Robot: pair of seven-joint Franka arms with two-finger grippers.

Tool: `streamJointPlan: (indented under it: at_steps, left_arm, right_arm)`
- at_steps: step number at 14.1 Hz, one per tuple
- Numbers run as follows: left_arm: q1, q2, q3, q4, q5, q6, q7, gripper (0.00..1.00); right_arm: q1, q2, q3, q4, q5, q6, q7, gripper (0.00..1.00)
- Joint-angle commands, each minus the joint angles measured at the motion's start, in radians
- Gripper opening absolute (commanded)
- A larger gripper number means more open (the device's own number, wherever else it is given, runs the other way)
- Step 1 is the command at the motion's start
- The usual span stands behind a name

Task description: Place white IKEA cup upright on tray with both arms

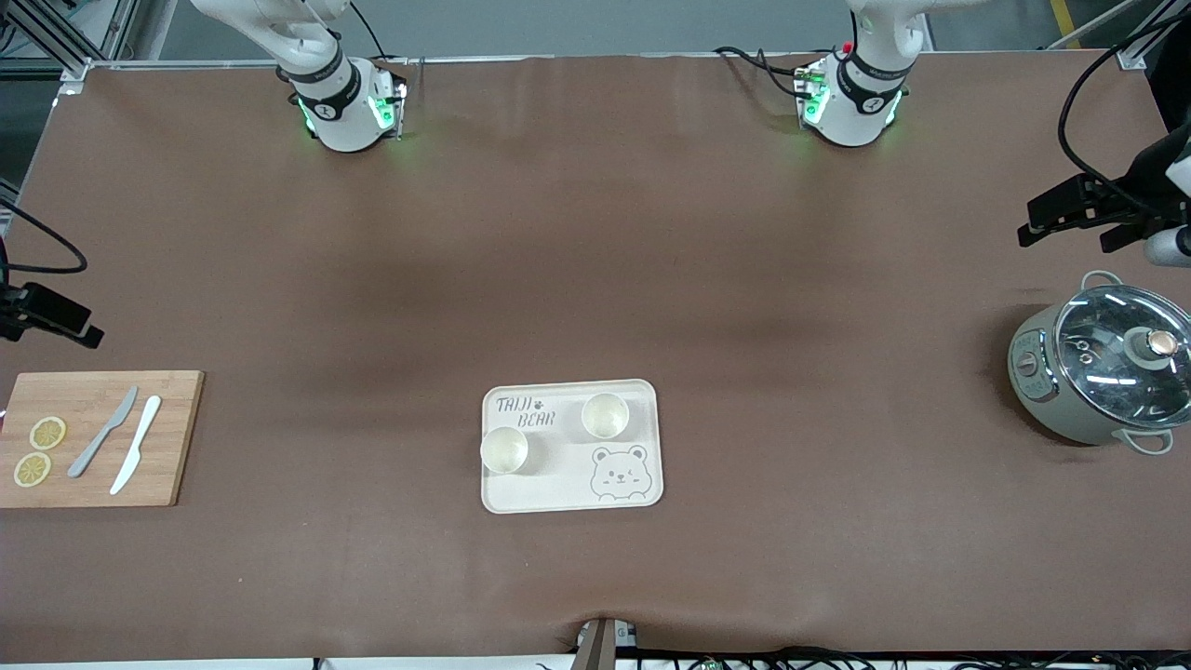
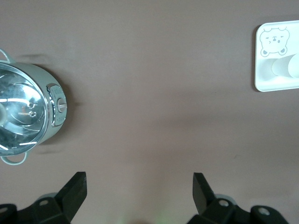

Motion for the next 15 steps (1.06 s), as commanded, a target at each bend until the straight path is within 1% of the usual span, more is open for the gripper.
streamJointPlan:
  at_steps: [1, 5, 7, 11, 13, 15]
  left_arm:
    - [-0.082, -0.008, 0.088, -0.020, -0.001, 0.018, 0.012, 1.00]
    - [-0.089, -0.002, 0.081, -0.023, 0.086, 0.061, 0.041, 1.00]
    - [-0.090, 0.005, 0.076, -0.018, 0.088, 0.085, 0.046, 1.00]
    - [-0.089, 0.018, 0.076, -0.001, 0.090, 0.099, 0.055, 1.00]
    - [-0.081, 0.016, 0.075, 0.000, 0.071, 0.101, 0.057, 1.00]
    - [-0.093, 0.019, 0.075, 0.000, 0.074, 0.101, 0.058, 1.00]
  right_arm:
    - [-0.014, -0.086, 0.012, -0.108, -0.007, 0.034, -0.013, 1.00]
    - [-0.014, -0.112, 0.012, -0.151, -0.008, 0.042, -0.015, 1.00]
    - [-0.010, -0.115, 0.013, -0.151, -0.007, 0.043, -0.013, 1.00]
    - [-0.012, -0.135, 0.013, -0.177, -0.007, 0.043, -0.015, 1.00]
    - [-0.010, -0.146, 0.013, -0.191, -0.008, 0.043, -0.013, 1.00]
    - [-0.010, -0.147, 0.013, -0.194, -0.007, 0.043, -0.013, 1.00]
